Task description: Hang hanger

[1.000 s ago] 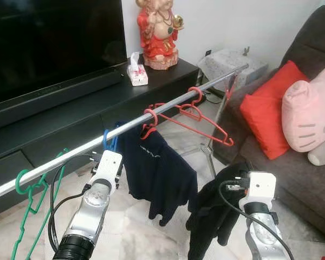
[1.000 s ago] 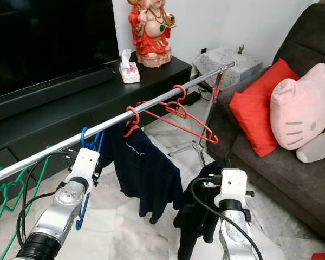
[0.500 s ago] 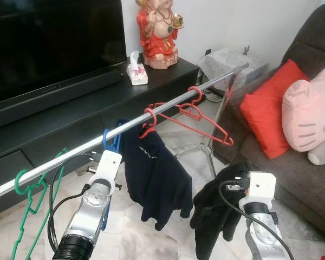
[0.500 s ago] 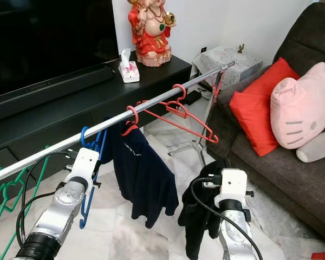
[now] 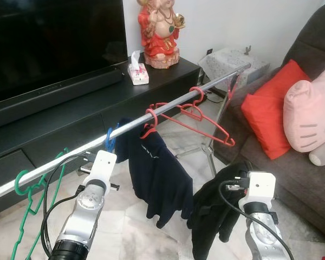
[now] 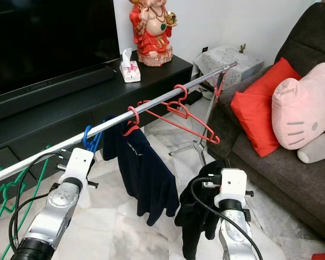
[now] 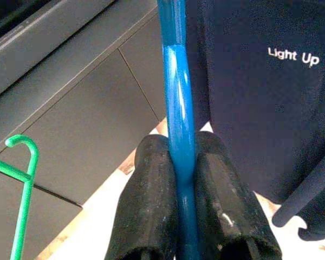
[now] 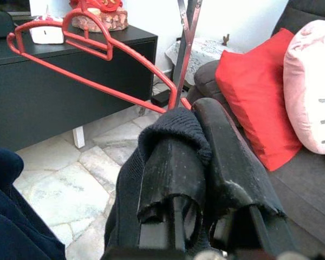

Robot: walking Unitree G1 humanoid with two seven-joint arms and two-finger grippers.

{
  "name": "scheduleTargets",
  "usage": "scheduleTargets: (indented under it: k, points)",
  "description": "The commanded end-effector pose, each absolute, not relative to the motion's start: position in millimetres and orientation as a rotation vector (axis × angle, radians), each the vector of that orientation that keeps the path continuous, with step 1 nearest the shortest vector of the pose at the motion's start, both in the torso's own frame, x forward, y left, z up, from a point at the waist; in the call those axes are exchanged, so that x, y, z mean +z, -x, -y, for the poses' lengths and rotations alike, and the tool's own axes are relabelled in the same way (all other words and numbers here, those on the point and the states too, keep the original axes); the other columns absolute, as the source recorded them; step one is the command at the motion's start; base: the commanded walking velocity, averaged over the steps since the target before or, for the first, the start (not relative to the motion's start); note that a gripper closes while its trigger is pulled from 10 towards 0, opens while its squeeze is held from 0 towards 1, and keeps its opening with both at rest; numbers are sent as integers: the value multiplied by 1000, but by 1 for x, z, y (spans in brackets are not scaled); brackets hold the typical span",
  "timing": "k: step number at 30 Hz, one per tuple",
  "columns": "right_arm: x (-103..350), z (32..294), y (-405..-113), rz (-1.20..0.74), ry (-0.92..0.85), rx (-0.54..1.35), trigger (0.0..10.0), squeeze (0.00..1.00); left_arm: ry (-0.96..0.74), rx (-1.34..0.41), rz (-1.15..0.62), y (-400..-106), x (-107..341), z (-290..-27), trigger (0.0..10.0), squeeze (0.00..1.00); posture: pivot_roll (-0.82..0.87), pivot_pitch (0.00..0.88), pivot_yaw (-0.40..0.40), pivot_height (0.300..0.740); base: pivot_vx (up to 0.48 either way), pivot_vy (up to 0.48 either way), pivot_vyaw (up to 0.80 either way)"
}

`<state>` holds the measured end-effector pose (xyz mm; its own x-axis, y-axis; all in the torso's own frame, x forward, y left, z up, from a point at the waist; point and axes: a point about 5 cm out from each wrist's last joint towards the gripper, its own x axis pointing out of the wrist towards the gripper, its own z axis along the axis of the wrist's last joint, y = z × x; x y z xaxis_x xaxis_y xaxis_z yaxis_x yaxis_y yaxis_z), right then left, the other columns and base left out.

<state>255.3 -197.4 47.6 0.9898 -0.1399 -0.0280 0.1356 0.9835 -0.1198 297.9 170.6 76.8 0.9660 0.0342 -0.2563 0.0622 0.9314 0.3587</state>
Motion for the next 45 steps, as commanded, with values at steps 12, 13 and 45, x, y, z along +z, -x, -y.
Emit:
scheduleTargets:
  k: [12,13,45]
  points:
    - [52,196,-260,-18,113,-137,10000,0,-304,-31,-158,-277,87,-176,3686,0,-14,0,-60,740,0,0,0]
    - [53,195,-260,-17,111,-137,10000,0,-301,-32,-157,-275,87,-178,9490,0,-12,0,-53,740,0,0,0]
    - [52,195,-262,-23,114,-139,10000,0,-479,-40,-633,-203,-15,-248,10000,0,-5,0,-61,740,0,0,0]
